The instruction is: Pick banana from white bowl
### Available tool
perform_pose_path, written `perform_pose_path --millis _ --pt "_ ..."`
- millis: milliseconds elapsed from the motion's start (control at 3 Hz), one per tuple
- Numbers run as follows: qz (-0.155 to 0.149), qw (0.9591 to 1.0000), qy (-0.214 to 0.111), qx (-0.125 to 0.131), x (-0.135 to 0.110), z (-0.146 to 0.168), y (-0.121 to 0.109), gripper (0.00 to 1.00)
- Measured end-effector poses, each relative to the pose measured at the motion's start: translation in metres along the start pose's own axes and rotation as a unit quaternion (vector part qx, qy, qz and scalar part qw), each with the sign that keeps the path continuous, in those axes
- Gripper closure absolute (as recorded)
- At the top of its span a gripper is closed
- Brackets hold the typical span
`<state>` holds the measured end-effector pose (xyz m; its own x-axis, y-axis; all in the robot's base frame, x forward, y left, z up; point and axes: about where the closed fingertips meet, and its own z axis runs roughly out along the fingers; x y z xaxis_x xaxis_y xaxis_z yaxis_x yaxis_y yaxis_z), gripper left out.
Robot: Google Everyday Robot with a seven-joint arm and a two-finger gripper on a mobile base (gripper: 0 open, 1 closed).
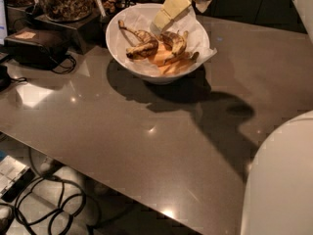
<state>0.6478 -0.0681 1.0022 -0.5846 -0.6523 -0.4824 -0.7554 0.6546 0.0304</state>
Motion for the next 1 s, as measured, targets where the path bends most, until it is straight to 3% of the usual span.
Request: perform_pose_path --millis 1000 --pt "0.041 0.9990 -0.004 -0.019 -0.004 0.011 -0.012 0.00"
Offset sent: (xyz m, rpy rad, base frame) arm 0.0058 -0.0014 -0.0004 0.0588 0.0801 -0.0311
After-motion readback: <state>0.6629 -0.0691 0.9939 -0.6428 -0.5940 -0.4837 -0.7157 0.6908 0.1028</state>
